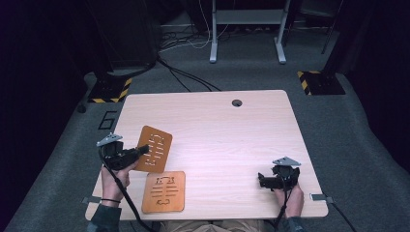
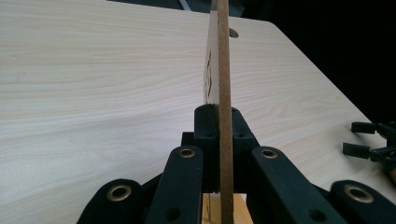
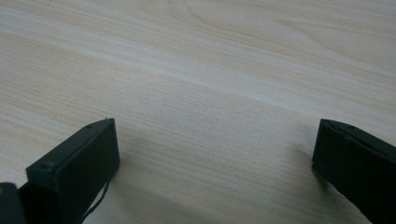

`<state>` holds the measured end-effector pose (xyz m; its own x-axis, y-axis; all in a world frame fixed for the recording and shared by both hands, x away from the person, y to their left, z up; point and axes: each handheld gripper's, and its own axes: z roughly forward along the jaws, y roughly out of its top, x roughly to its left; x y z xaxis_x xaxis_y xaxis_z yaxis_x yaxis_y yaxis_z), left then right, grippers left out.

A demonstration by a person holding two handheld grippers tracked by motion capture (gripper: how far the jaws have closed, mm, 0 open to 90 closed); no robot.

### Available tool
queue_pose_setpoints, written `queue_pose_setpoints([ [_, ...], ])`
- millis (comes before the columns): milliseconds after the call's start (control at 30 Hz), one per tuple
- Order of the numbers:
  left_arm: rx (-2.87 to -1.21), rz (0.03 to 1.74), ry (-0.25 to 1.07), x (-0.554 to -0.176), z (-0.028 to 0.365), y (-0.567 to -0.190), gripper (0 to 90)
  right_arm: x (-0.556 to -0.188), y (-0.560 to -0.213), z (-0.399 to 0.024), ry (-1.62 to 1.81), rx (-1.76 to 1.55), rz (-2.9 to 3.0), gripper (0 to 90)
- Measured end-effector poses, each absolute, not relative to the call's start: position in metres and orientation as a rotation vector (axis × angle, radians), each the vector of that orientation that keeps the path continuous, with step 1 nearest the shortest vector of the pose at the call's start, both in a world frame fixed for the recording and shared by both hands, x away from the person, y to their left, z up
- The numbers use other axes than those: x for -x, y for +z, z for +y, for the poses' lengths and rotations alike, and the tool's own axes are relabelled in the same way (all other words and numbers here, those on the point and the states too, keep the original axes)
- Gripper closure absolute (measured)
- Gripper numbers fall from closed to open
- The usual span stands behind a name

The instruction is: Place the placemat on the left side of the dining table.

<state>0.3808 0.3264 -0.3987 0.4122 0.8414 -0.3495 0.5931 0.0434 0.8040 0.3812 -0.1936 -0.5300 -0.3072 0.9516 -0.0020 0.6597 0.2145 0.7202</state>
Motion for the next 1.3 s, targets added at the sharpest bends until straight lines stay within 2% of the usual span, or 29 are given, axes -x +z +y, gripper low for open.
queue_pose_setpoints([
  [1100, -1.663, 1.358, 0.308, -0.420, 0.345, -0.389, 86.0, -0.381, -0.530, -0.194, 0.870, -1.494, 2.046, 0.0],
  [1300, -1.655, 1.416, 0.322, -0.429, 0.348, -0.391, 86.0, -0.381, -0.530, -0.193, 0.870, -1.495, 2.045, 0.0],
])
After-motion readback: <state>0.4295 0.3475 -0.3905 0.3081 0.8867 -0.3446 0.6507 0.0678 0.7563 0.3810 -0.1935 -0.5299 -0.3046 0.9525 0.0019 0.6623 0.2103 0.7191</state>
